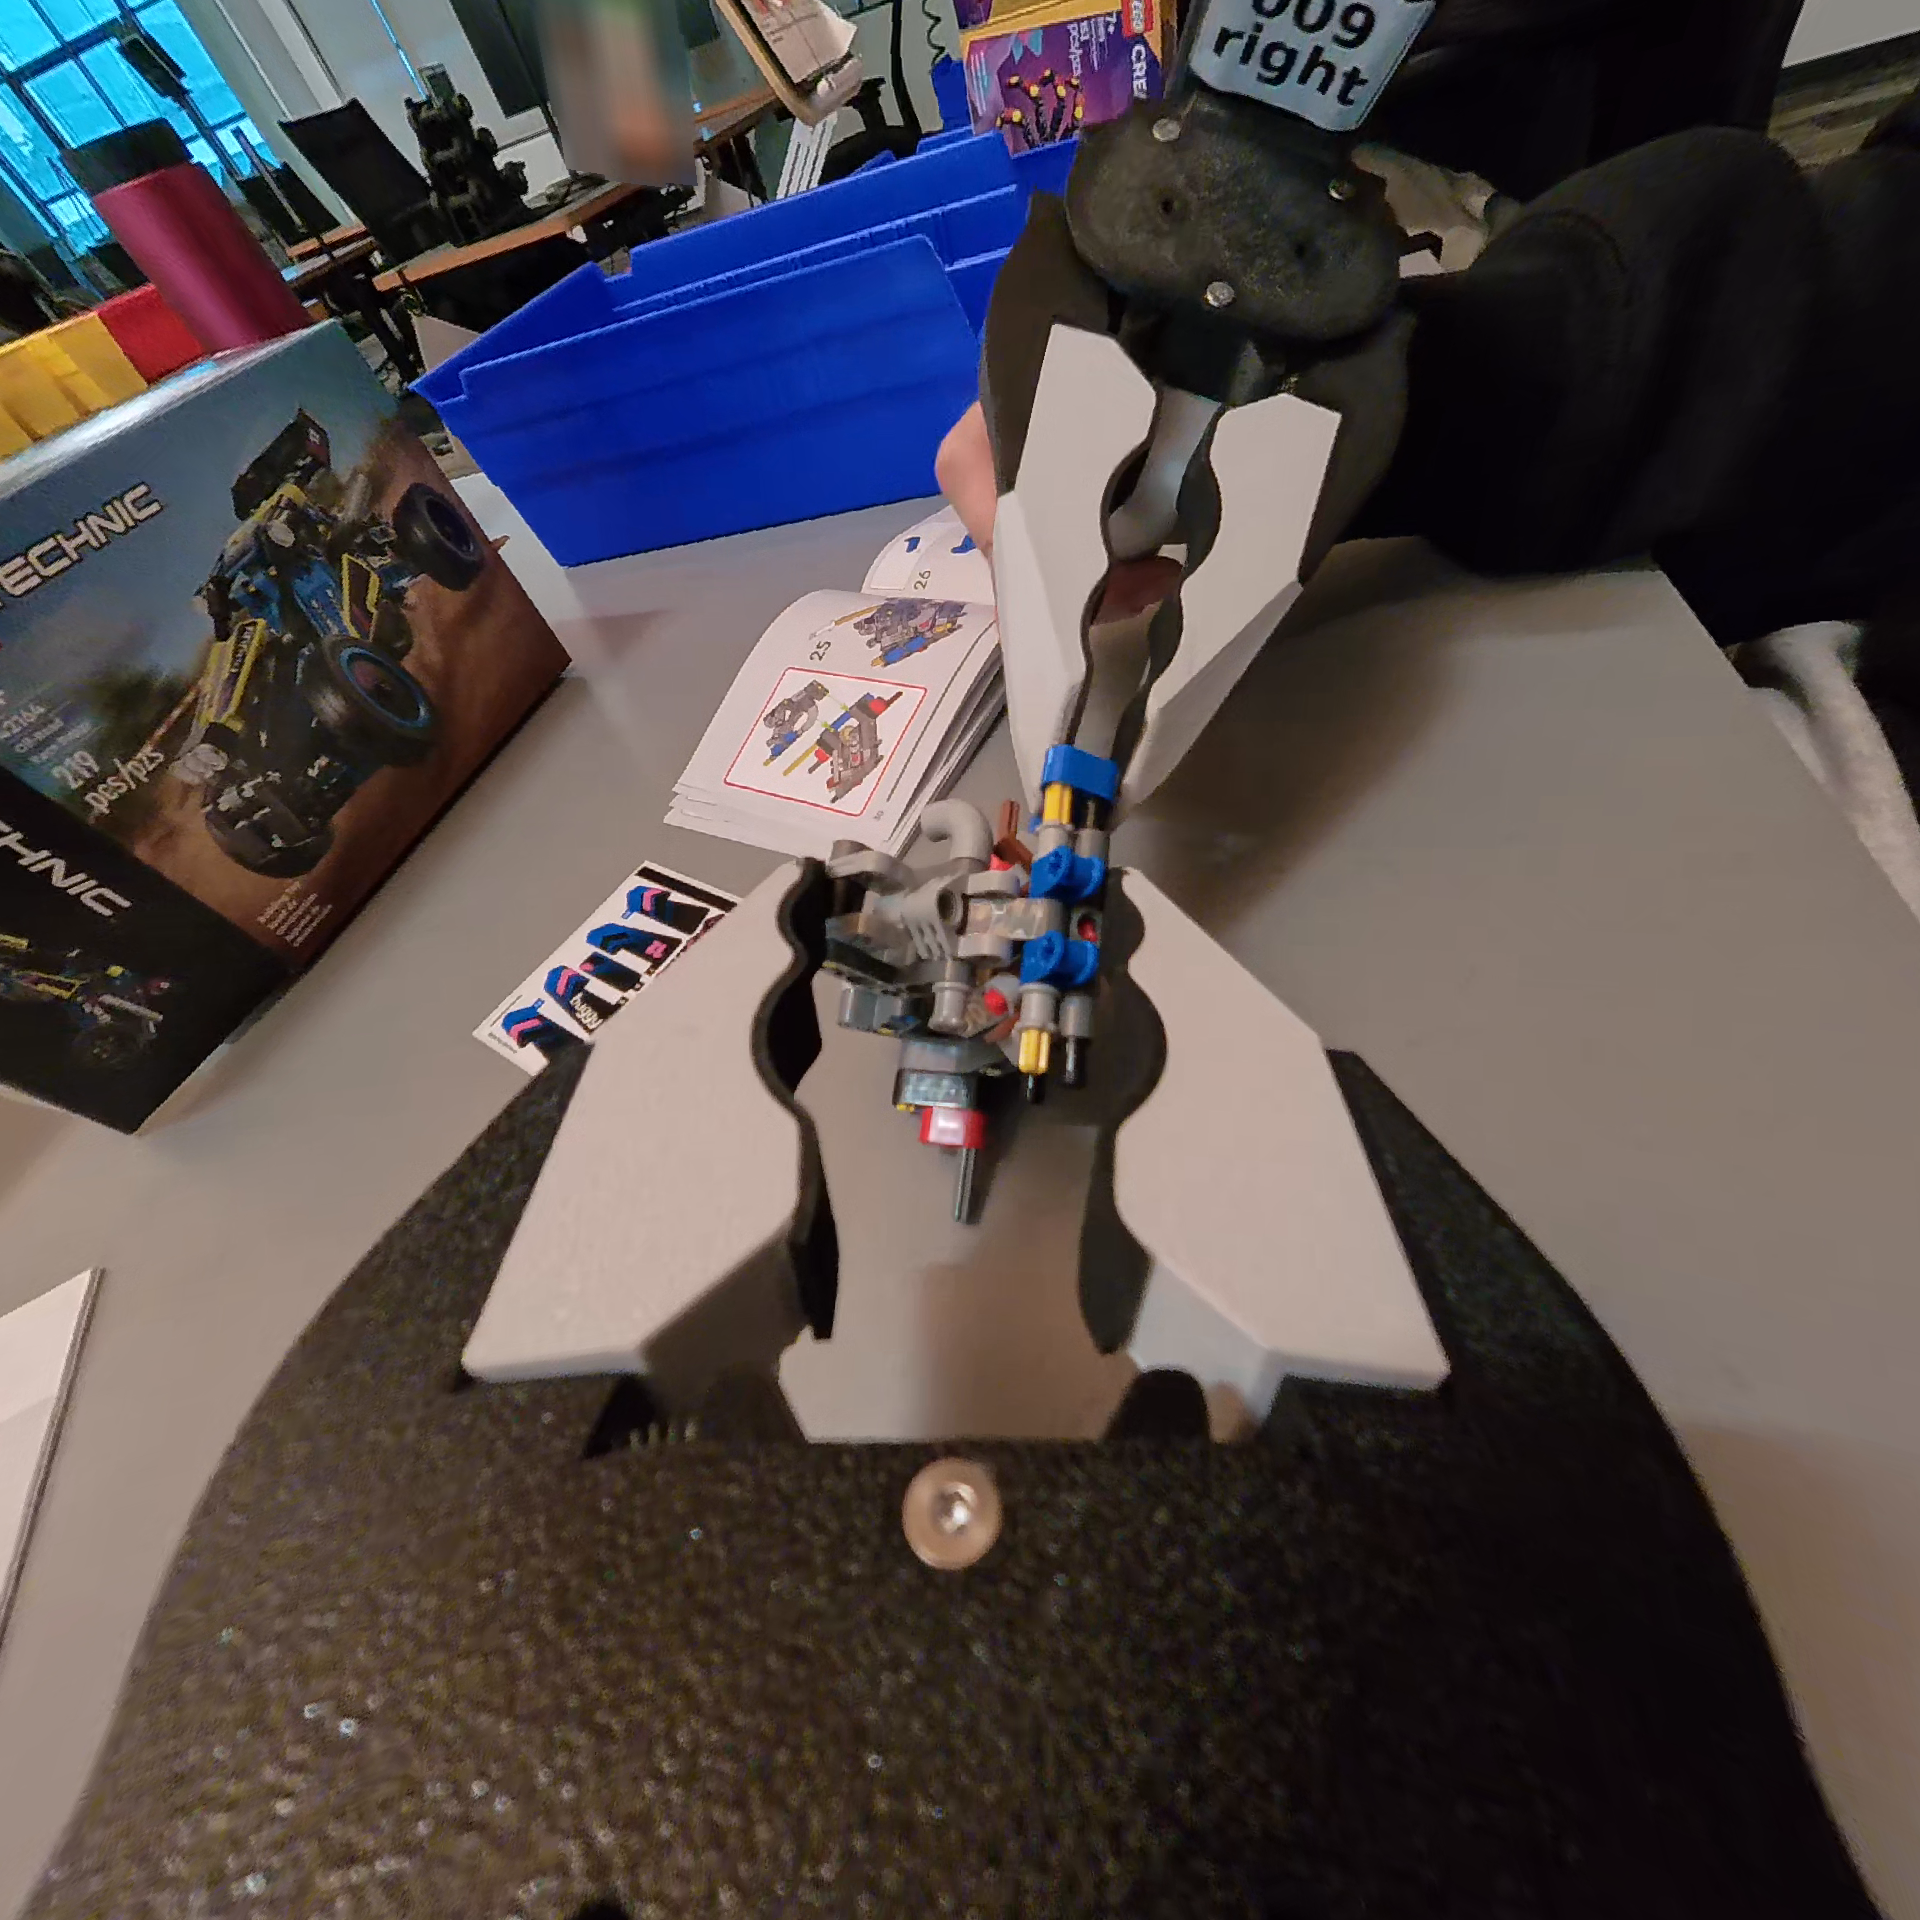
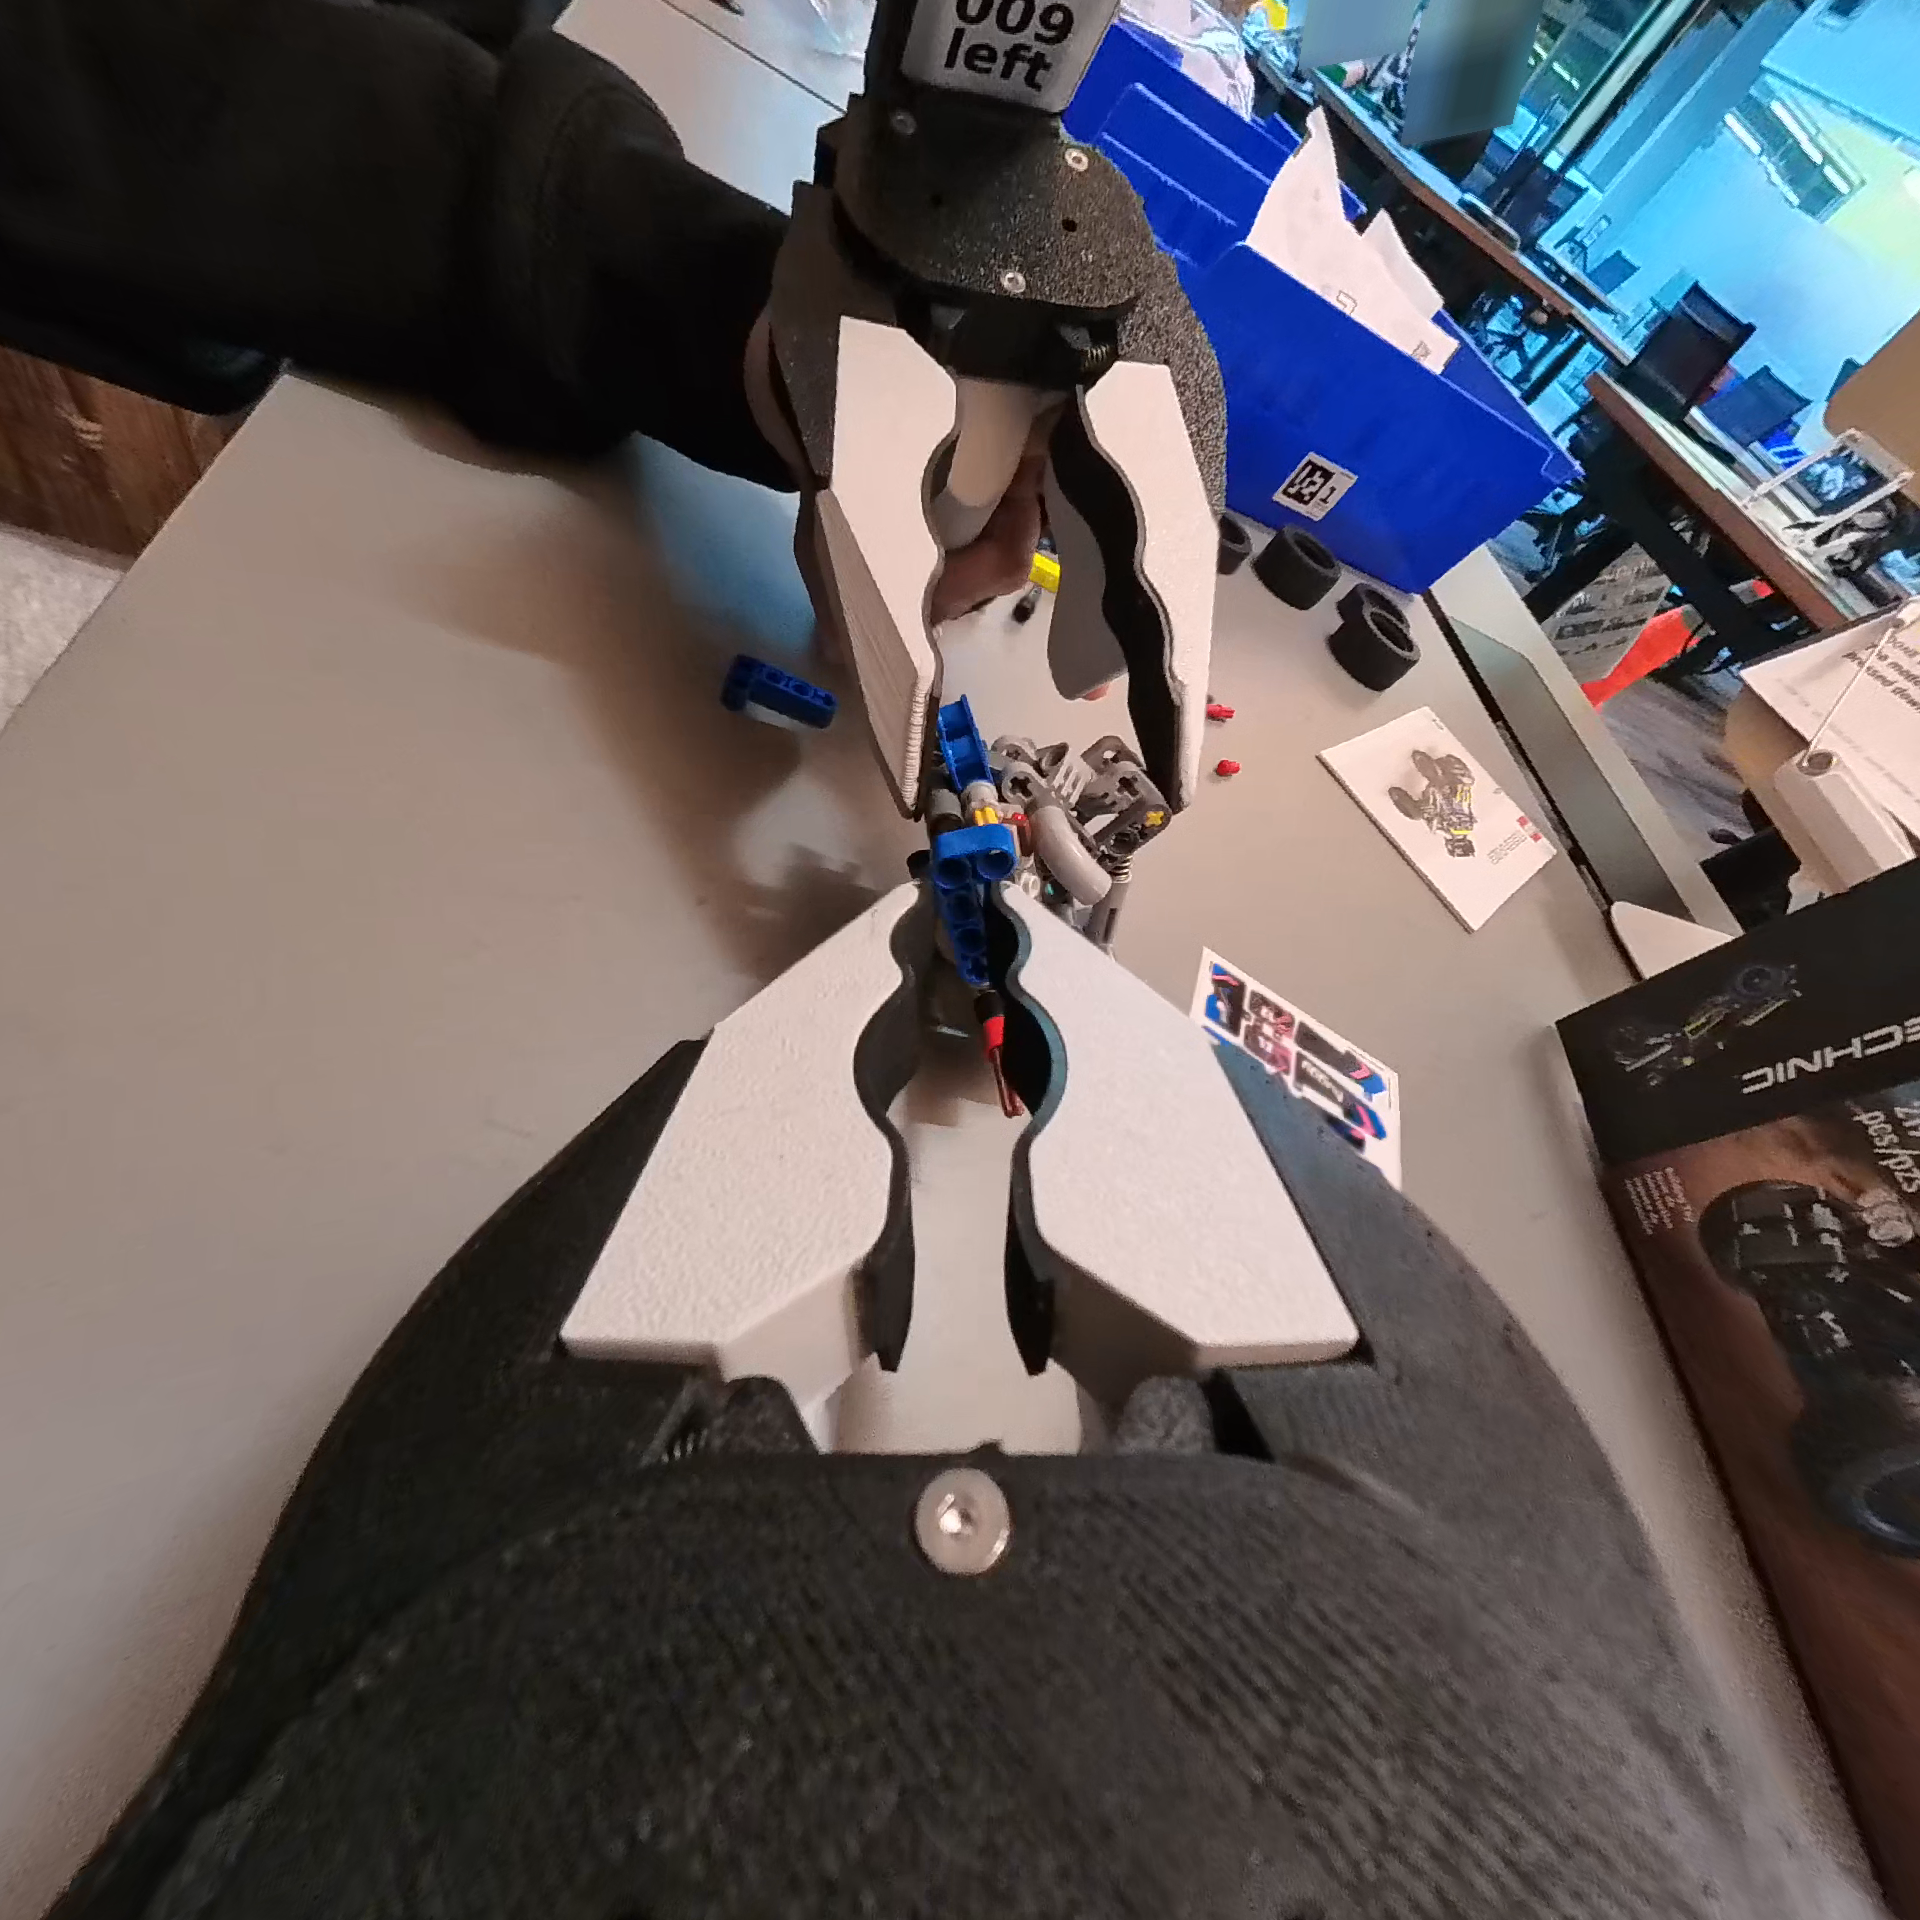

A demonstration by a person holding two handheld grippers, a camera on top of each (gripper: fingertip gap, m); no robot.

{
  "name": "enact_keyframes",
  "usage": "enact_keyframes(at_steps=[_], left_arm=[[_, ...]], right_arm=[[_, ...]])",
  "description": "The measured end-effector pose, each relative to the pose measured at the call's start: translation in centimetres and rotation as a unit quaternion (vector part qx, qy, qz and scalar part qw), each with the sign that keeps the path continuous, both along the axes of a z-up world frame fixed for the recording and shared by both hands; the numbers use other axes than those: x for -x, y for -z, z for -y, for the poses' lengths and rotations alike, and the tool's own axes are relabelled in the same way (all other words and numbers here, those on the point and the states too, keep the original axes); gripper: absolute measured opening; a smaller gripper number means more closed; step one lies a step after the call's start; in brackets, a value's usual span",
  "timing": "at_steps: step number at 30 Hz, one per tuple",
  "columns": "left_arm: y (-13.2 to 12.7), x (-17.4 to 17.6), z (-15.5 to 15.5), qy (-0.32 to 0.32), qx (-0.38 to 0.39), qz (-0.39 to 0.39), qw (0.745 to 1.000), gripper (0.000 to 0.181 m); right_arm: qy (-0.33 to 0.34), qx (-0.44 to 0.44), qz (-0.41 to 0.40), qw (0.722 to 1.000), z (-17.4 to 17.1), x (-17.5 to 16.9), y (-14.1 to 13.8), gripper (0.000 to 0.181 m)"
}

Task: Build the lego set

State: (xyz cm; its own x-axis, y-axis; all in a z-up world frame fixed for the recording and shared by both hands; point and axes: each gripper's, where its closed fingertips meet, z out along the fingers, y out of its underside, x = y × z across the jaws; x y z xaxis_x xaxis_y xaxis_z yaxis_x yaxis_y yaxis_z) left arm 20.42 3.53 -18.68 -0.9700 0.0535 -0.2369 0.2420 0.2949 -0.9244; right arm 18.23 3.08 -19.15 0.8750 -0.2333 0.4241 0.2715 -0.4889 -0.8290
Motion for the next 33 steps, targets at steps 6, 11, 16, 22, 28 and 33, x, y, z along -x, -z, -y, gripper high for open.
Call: enact_keyframes(at_steps=[6, 11, 16, 22, 28, 33], left_arm=[[0.0, 0.0, 0.0, -0.002, -0.004, 0.008, 1.0, 0.05], [0.1, 0.2, 0.2, -0.004, -0.017, 0.029, 0.999, 0.05], [0.3, 0.3, 0.4, -0.007, -0.025, 0.049, 0.998, 0.051], [0.6, -0.6, -0.1, -0.023, -0.018, 0.015, 0.999, 0.05], [0.5, -1.0, -0.2, -0.031, -0.015, 0.012, 0.999, 0.048], [0.4, -0.9, -0.2, -0.03, -0.015, 0.024, 0.999, 0.05]], right_arm=[[-0.006, 0.028, -0.006, 1.0, 0.0, -0.1, 0.1, 0.006], [-0.022, 0.095, 0.017, 0.995, 0.2, 0.1, 0.4, 0.006], [-0.026, 0.203, 0.028, 0.978, 0.6, 0.1, 0.9, 0.006], [-0.032, 0.133, 0.0, 0.991, 0.0, -1.0, 1.7, 0.006], [-0.022, 0.076, 0.009, 0.997, -0.2, -1.4, 1.4, 0.006], [-0.012, 0.042, 0.014, 0.999, -0.3, -1.4, 1.4, 0.009]])
